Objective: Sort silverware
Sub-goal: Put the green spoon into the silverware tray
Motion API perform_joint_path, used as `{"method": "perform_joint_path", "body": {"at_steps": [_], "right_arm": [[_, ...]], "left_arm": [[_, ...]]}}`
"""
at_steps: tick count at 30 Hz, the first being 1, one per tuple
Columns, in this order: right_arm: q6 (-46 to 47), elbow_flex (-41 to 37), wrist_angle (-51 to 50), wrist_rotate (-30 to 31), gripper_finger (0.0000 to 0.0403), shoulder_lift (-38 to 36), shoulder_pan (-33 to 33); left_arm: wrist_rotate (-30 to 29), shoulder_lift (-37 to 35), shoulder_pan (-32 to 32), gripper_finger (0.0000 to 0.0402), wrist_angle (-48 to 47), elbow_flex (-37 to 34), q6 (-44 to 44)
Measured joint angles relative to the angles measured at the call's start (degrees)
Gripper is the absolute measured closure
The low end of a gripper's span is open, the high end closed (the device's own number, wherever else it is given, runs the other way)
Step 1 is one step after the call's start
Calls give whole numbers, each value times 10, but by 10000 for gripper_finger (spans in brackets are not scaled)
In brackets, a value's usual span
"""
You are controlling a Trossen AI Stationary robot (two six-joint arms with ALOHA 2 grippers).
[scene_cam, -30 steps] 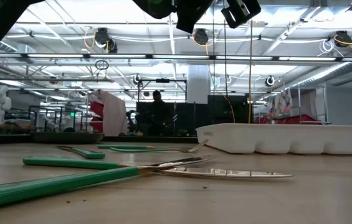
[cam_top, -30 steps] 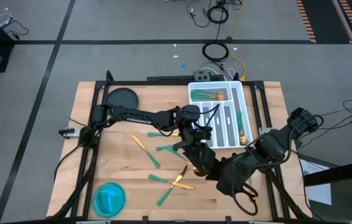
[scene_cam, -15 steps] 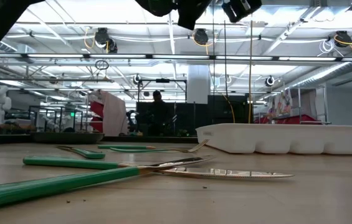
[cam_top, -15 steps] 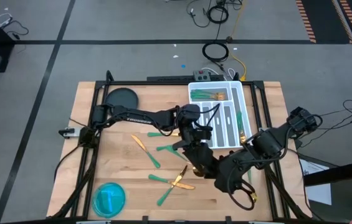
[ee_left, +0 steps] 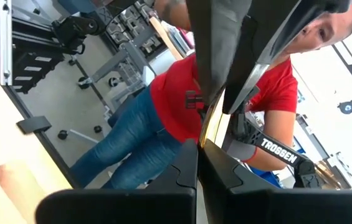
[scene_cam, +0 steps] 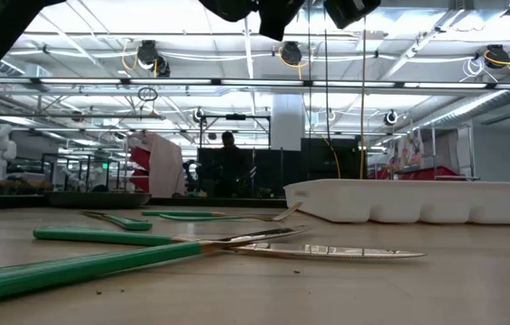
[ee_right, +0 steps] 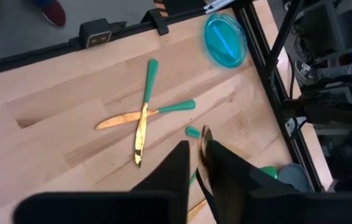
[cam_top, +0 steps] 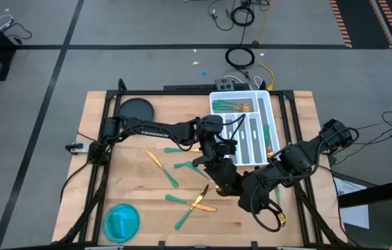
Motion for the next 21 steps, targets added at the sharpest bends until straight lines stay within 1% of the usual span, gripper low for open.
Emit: {"method": "perform_joint_path", "body": {"at_steps": [2, 4, 11, 15, 21], "right_arm": [[-5, 0, -3, -1, 384, 0, -4], [-12, 0, -4, -3, 396, 0, -6], [-27, 0, -4, -3, 401, 0, -7], [-10, 0, -13, -2, 402, -2, -7], [15, 0, -25, 4, 403, -1, -8]], "left_arm": [[-1, 0, 0, 397, -1, 0, 0], [-1, 0, 0, 397, -1, 0, -1], [-9, 0, 0, 395, -1, 0, 7], [-45, 0, 7, 362, 5, 0, 22], [-73, 0, 19, 291, 10, 0, 35]]}}
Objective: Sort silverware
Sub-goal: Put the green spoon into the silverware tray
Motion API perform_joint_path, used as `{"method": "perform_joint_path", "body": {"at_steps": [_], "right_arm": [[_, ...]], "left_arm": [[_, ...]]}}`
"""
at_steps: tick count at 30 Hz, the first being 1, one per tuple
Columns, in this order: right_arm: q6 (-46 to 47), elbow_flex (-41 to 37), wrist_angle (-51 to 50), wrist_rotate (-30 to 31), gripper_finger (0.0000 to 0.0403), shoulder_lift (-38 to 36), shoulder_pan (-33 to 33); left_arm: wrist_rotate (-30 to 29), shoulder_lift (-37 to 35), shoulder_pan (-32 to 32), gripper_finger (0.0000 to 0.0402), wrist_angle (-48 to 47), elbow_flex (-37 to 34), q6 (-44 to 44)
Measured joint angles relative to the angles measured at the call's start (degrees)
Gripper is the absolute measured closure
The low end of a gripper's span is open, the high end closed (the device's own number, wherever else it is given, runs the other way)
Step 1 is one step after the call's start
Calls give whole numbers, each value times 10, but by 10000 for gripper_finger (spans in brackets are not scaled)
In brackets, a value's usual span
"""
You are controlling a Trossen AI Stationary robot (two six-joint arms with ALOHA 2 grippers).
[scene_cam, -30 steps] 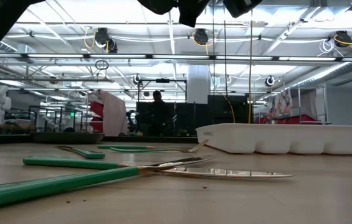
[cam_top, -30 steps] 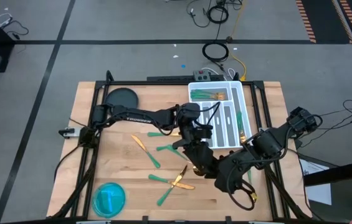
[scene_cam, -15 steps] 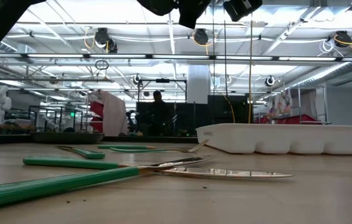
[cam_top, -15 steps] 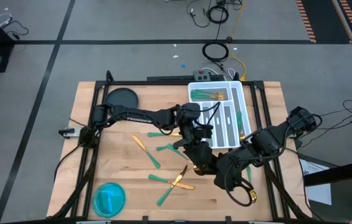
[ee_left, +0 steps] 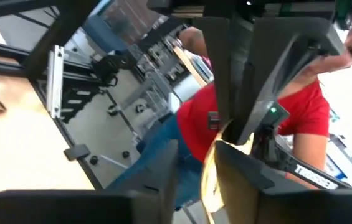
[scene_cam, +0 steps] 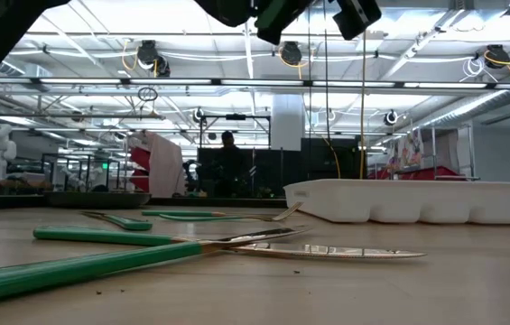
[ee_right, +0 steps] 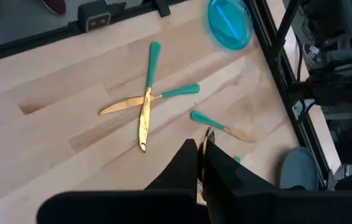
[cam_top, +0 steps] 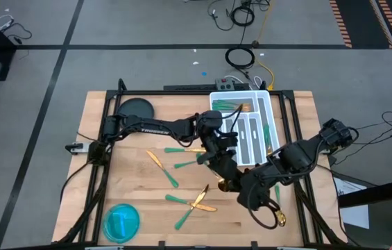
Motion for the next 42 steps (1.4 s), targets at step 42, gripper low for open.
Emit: {"method": "perform_joint_path", "body": {"at_steps": [42], "right_arm": [[412, -648, 40, 253, 402, -480, -83]], "left_arm": [[44, -205, 181, 223, 38, 1, -63]]}}
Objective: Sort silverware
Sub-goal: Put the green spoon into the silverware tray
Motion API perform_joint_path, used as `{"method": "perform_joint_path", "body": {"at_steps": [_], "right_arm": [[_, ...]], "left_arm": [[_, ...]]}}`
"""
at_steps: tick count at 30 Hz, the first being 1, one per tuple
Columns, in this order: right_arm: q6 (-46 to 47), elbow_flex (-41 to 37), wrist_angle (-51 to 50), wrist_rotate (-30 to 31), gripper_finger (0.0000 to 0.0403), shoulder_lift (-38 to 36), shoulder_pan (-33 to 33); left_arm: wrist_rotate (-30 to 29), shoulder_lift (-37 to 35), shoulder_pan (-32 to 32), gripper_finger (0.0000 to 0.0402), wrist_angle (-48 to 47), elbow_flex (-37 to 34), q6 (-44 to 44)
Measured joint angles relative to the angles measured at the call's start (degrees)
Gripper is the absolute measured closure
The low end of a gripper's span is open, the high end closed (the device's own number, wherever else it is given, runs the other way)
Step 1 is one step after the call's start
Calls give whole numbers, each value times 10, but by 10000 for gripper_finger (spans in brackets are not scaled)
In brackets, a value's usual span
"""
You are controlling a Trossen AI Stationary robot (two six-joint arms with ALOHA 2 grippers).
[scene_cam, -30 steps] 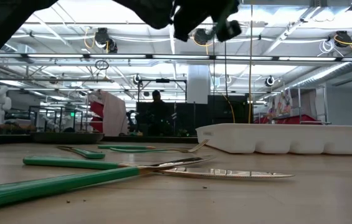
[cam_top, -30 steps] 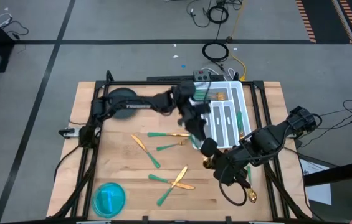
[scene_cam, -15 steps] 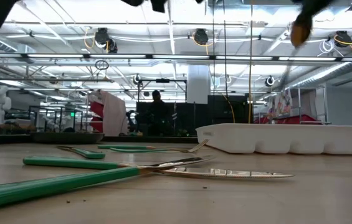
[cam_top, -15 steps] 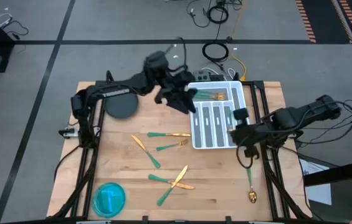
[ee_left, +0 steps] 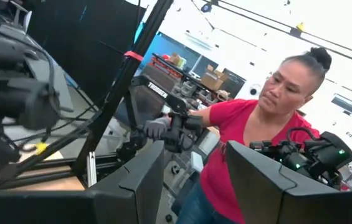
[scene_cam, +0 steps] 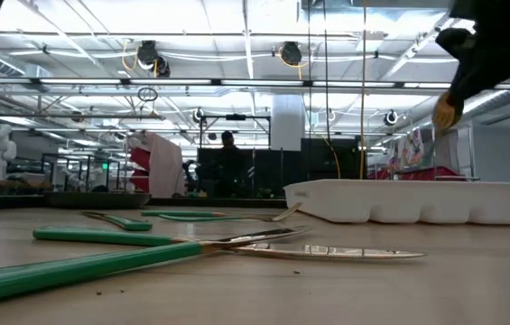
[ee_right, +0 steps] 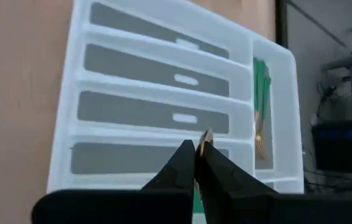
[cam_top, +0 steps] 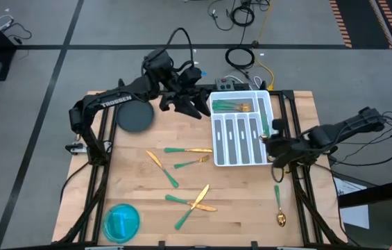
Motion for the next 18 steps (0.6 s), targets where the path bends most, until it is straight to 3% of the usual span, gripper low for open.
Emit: {"method": "perform_joint_path", "body": {"at_steps": [12, 16, 18], "right_arm": [[-3, 1, 10, -42, 402, -110, 15], [30, 1, 27, -49, 402, -121, 15], [84, 1, 57, -87, 403, -115, 23]], "left_arm": [[6, 0, -1, 223, -19, 0, 5], [7, 0, -4, 223, -49, 0, 35], [7, 0, -4, 223, -74, 0, 49]]}}
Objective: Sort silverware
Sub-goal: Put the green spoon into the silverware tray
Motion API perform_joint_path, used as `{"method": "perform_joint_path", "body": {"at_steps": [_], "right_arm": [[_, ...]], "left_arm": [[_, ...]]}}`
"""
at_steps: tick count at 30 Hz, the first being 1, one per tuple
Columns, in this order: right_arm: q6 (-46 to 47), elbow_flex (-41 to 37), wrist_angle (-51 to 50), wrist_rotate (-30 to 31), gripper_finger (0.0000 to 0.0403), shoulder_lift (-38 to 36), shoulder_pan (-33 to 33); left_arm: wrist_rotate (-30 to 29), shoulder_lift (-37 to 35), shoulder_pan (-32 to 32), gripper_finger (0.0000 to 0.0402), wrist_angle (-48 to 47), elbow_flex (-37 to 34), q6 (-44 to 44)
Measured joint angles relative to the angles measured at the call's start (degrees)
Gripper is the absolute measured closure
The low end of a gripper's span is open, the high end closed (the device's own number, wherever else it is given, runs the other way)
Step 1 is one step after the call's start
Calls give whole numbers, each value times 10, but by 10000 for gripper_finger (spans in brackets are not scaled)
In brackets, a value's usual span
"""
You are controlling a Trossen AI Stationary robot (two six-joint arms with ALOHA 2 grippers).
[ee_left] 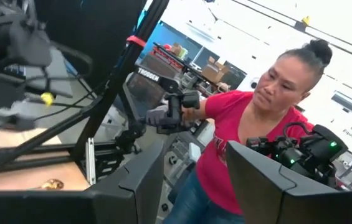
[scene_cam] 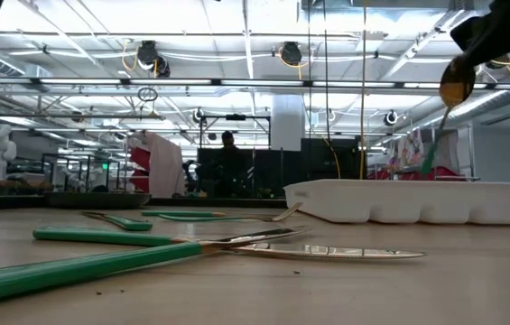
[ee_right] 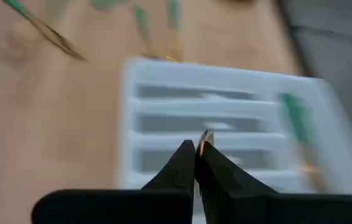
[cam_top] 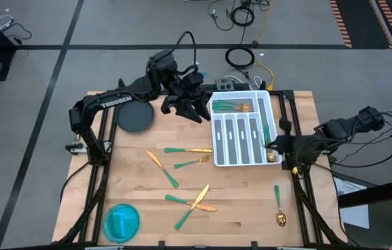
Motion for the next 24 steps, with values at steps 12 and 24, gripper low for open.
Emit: {"method": "perform_joint_path", "body": {"at_steps": [12, 24], "right_arm": [[323, -9, 17, 100, 403, 173, 172], [729, -55, -211, 168, 403, 320, 328]], "left_arm": [[24, 0, 1, 223, -42, 0, 31], [29, 0, 14, 223, -44, 0, 61]]}}
